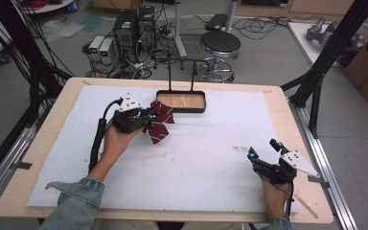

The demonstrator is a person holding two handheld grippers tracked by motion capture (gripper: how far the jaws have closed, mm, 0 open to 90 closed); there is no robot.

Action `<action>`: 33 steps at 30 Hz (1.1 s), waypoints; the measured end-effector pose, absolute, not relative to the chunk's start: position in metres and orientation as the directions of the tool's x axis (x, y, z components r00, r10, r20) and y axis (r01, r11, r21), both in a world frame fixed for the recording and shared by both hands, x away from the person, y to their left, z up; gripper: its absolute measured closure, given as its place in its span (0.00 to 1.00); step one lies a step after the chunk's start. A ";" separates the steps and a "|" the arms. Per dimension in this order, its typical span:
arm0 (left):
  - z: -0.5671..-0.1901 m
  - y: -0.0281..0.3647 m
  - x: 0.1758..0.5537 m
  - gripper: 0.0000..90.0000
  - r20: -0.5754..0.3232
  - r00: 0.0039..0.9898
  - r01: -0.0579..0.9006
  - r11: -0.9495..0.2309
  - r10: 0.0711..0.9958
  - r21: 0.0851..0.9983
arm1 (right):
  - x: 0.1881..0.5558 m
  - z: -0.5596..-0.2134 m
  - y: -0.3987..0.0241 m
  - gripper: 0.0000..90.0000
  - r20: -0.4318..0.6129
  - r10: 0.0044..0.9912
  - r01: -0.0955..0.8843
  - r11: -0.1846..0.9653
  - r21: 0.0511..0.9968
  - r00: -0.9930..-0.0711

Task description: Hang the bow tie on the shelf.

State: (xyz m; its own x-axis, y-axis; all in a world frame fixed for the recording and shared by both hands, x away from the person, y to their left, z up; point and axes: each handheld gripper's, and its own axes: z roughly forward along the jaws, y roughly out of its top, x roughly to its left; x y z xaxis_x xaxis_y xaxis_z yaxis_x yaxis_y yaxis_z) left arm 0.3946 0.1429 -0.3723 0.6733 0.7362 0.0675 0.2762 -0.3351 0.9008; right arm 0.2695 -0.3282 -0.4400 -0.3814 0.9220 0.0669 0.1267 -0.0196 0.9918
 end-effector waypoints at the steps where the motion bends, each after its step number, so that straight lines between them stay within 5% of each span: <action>1: -0.370 0.142 0.397 0.84 0.073 0.680 0.270 -0.341 0.729 0.900 | 0.269 -0.440 -0.328 0.12 0.067 0.922 0.127 -0.020 0.992 -0.381; 15: -0.341 0.135 0.433 0.84 0.100 0.752 0.192 -0.362 0.651 0.912 | 0.270 -0.440 -0.329 0.12 0.068 0.921 0.128 -0.020 0.992 -0.384; 33: -0.313 0.149 0.480 0.84 0.071 0.738 0.204 -0.322 0.671 0.925 | 0.270 -0.440 -0.328 0.12 0.070 0.921 0.131 -0.021 0.991 -0.384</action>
State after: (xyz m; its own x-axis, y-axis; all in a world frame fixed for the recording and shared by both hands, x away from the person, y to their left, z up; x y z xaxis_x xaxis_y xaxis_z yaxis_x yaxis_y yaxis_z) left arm 0.4805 0.1487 -0.3127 0.7381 0.6709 0.0709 0.2036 -0.3217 0.9247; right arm 0.2695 -0.3283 -0.4401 -0.3837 0.9208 0.0705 0.1313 -0.0211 0.9911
